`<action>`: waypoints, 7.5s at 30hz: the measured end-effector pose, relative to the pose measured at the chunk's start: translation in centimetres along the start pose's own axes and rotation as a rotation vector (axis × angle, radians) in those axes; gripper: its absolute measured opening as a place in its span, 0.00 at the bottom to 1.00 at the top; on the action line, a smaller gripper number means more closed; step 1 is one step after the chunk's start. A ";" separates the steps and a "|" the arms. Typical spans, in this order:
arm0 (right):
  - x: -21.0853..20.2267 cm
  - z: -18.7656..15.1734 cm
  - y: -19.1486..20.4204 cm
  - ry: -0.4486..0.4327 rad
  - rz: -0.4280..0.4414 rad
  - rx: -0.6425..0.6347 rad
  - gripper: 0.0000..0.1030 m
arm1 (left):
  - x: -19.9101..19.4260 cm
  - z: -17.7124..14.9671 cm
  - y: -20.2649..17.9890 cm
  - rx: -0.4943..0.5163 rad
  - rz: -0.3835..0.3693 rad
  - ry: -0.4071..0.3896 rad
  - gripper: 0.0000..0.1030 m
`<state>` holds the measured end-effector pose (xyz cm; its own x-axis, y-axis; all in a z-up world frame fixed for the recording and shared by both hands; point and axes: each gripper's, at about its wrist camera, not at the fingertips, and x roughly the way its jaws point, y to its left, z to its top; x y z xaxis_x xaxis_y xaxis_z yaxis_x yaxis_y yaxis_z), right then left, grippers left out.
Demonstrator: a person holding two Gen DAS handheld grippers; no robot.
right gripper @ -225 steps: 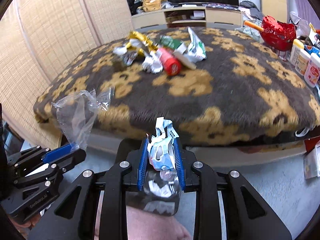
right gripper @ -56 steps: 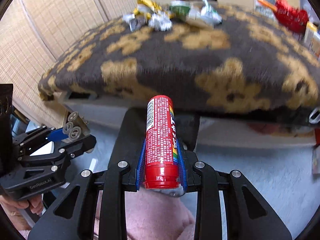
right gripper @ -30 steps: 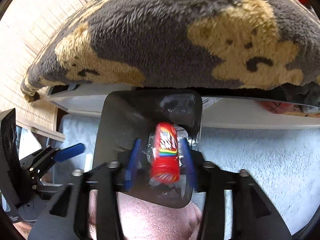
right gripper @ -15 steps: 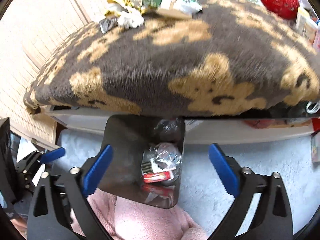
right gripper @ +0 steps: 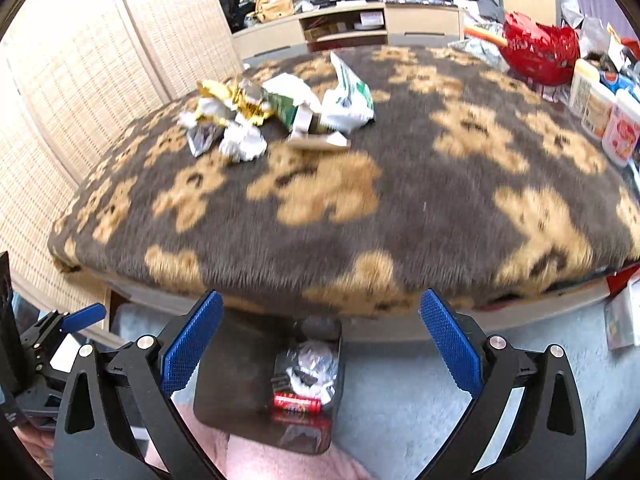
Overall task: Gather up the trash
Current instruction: 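Raise both open tools back over the remaining trash, then grasp the crumpled white paper with the left tool while the right tool grasps the white-green wrapper, then carry both items down over the black bin and open both tools, then raise both open tools back over the table, then grasp the clear blister pack with the left tool while the right tool grasps the toothpaste box, then lower both items into the black bin and open both tools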
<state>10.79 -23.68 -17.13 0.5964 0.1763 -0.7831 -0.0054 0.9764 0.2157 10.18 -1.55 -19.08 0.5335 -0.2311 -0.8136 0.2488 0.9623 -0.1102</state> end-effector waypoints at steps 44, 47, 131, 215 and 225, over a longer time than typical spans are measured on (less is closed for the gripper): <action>13.2 16.6 -3.0 -0.059 -0.058 0.045 0.53 | 12.8 16.9 -3.0 0.091 -0.094 -0.040 0.51; 13.5 16.3 -3.5 -0.046 -0.052 0.053 0.43 | 12.8 16.7 -3.0 0.089 -0.079 -0.046 0.39; 9.3 -9.2 3.3 0.323 0.089 0.003 0.48 | 8.4 -7.8 -0.3 -0.043 -0.059 0.243 0.40; 8.4 13.2 5.0 -0.101 0.000 -0.182 0.32 | 6.9 17.3 4.2 0.062 0.087 -0.135 0.06; 1.3 11.4 5.8 -0.173 0.020 -0.193 0.32 | -1.1 14.1 1.9 0.077 0.085 -0.216 0.06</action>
<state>20.68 -19.25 -10.20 0.7229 0.1884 -0.6647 -0.1618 0.9815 0.1023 21.47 -1.47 -10.34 0.7138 -0.1831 -0.6760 0.2521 0.9677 0.0040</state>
